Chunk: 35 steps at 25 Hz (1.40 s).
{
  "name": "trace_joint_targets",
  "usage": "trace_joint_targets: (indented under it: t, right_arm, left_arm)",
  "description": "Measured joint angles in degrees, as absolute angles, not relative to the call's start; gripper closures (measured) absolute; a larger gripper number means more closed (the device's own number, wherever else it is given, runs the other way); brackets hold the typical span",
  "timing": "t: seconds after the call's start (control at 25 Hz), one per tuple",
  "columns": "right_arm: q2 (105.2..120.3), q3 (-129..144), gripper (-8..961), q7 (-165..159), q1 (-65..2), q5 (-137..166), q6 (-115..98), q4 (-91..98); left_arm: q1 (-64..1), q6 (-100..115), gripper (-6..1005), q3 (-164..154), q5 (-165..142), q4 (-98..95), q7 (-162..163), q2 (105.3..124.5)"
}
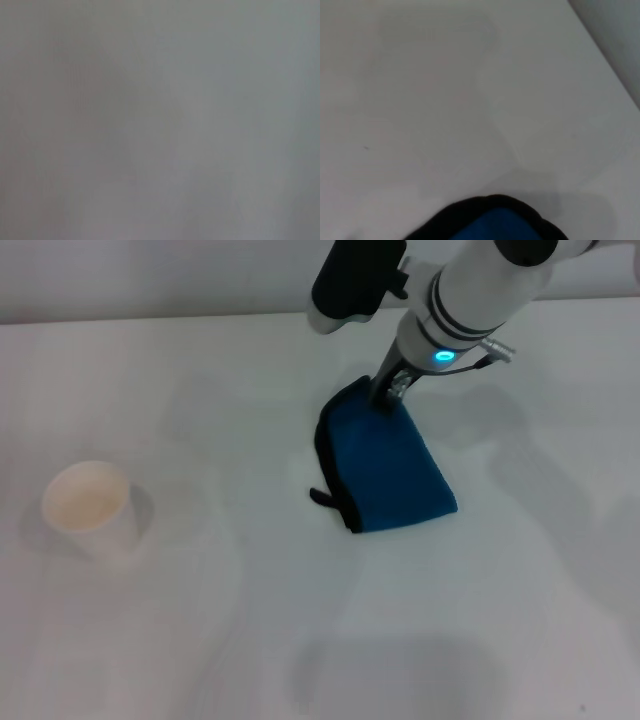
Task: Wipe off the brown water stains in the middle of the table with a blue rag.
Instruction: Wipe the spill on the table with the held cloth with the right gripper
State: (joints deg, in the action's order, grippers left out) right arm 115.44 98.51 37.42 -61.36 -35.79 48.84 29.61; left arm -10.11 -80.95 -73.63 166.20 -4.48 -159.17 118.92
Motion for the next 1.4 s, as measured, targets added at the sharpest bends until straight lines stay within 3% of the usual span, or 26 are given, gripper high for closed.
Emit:
trace_joint_targets:
  t: [0.6,1.4]
  right_arm:
    - [114.93,83.6,921,35.9,-58.5,-17.3,57.3,29.4]
    - [115.89,84.1,919,50.2,-51.1,-31.8,82.9,43.2]
  left_arm:
    - [-10.1,-80.5,123,-73.6,166.4,-4.8,-159.2,118.62]
    - [-11.1,-80.4,123,-73.6,166.1,-4.9,-159.4,118.66]
